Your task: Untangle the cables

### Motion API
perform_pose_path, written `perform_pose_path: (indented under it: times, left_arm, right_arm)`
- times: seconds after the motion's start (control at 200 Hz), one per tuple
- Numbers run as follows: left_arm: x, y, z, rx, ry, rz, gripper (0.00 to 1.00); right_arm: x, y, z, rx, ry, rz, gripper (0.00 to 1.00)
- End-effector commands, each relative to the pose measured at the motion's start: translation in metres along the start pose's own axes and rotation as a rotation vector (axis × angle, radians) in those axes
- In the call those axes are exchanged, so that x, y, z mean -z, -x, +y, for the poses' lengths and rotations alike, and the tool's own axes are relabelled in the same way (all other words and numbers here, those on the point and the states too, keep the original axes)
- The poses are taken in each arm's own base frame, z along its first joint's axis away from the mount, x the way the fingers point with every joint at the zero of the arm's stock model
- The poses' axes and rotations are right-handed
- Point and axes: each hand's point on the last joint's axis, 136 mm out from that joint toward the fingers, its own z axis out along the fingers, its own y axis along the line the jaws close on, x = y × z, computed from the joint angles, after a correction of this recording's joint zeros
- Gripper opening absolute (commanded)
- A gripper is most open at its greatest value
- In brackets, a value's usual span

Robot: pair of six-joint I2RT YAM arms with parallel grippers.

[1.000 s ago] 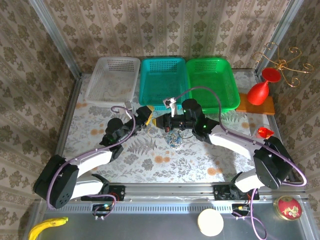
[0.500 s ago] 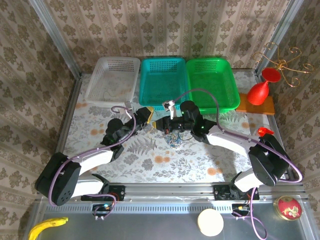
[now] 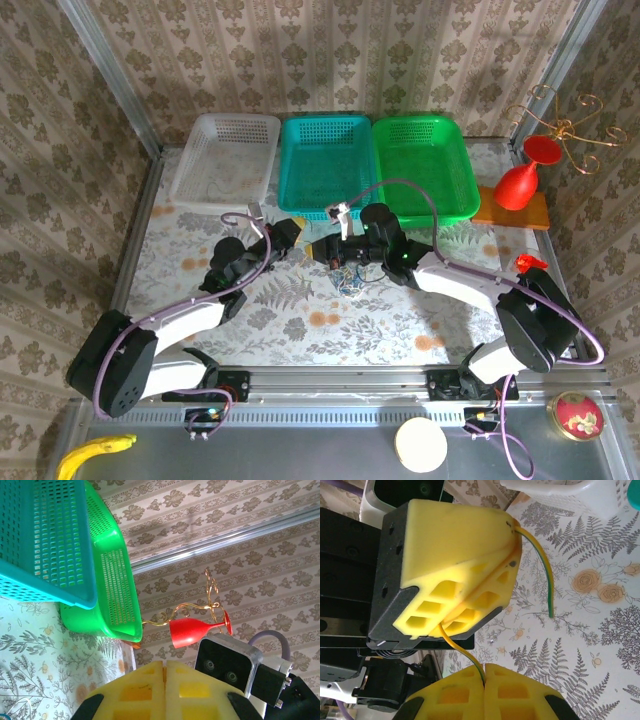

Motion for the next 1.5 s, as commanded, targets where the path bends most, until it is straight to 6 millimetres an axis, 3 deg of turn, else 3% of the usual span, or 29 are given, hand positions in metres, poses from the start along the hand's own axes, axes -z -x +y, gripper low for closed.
perform_pose_path:
  times: [0.0,0.14,0.255,0.405,0.575,0.7,0.85,0.975,1.11,1.24,1.34,1.495]
  left_arm:
    - [0.000,0.018,-0.017,-0.059,-0.033,-0.045,0.00]
    - [-0.004,0.042,-0.040,-0.098,-0.078,-0.072,0.00]
    - [-0.008,0.061,-0.056,-0.133,-0.095,-0.076,0.00]
    - [0.001,0.115,-0.061,-0.170,-0.065,-0.158,0.00]
    - [0.018,0.186,-0.063,-0.257,0.008,-0.249,0.00]
    - [0.024,0.234,-0.044,-0.353,0.141,-0.288,0.00]
    - [0.022,0.278,0.002,-0.411,0.310,-0.299,0.00]
    - [0.011,0.301,0.039,-0.455,0.422,-0.260,0.00]
    - [-0.001,0.308,0.077,-0.510,0.544,-0.175,0.00]
    - [-0.003,0.308,0.104,-0.556,0.628,-0.121,0.13]
    - [-0.006,0.303,0.117,-0.571,0.655,-0.086,0.35]
    - [-0.013,0.297,0.111,-0.613,0.655,-0.062,0.78]
  right_arm:
    - [-0.003,-0.010,-0.012,-0.023,-0.016,0.008,0.04]
    - [-0.007,-0.025,-0.028,-0.070,-0.045,0.012,0.23]
    - [-0.014,-0.040,-0.046,-0.104,-0.091,0.012,0.28]
    - [-0.018,-0.054,-0.064,-0.153,-0.121,0.006,0.30]
    - [-0.006,-0.050,-0.059,-0.135,-0.145,-0.006,0.36]
    - [0.011,-0.041,-0.058,-0.109,-0.196,-0.020,0.47]
    - [0.035,-0.031,-0.065,-0.098,-0.281,-0.035,0.59]
    - [0.062,-0.021,-0.071,-0.083,-0.385,-0.048,0.64]
    - [0.096,-0.014,-0.085,-0.076,-0.541,-0.073,0.68]
    - [0.121,-0.011,-0.090,-0.072,-0.621,-0.098,0.71]
    - [0.134,-0.012,-0.092,-0.077,-0.655,-0.107,0.72]
    - [0.150,-0.014,-0.098,-0.091,-0.711,-0.129,0.75]
